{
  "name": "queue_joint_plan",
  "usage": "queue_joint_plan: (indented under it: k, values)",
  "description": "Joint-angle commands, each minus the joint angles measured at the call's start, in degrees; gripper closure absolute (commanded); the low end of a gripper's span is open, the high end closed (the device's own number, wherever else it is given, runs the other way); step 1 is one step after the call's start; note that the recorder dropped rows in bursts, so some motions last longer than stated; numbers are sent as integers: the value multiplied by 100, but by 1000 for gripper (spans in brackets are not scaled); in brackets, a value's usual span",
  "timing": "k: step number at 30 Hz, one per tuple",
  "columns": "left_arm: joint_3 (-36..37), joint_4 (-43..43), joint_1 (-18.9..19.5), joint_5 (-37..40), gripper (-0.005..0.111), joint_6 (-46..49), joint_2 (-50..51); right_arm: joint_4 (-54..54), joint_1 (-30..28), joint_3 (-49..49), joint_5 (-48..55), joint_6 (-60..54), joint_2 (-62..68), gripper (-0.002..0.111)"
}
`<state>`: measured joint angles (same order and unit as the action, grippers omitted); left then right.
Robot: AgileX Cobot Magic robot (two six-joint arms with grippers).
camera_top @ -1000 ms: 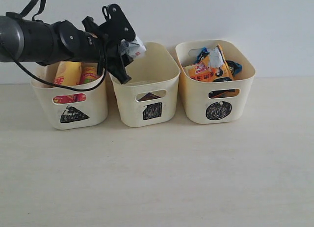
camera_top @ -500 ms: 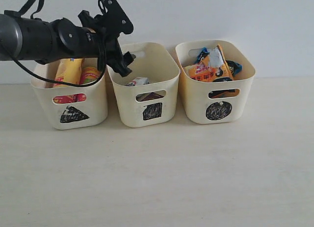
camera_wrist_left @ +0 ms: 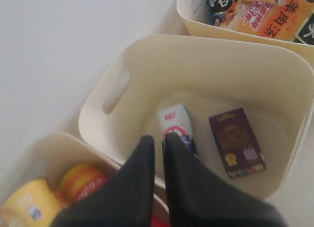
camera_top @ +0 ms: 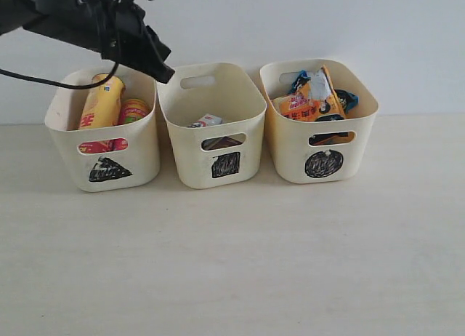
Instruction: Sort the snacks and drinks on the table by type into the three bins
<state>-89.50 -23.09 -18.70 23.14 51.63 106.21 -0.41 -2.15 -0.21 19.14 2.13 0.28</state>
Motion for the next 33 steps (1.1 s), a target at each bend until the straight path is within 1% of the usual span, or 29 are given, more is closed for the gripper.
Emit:
queue_joint_plan:
  k: [1, 4, 7, 11, 18, 24, 27, 33]
  values:
    - [11, 1009, 251, 1182, 102, -1535, -320, -19, -16, 21, -23, 32, -28, 108]
    - [11, 2087, 317, 1831, 102, -2572, -494, -19, -16, 21, -23, 32, -28, 108]
    - [22, 2903, 327, 2355, 102, -3235, -670, -19, -16, 21, -23, 32, -28, 108]
    - [230, 3457, 327, 2459, 102, -3893, -966, -19, -16, 21, -23, 32, -28, 108]
    - [890, 3490, 327, 2356, 102, -4211, -1580, -19, -16, 21, -23, 32, -28, 108]
    - [1770, 3385, 327, 2060, 102, -4548, -2246, -19, -16, 21, -23, 32, -28, 108]
    - [2172, 3158, 327, 1973, 102, -4548, -2628, -19, -16, 21, -23, 32, -28, 108]
    - [2791, 3100, 327, 1960, 102, -4537, -3502, -19, -16, 21, -23, 32, -28, 108]
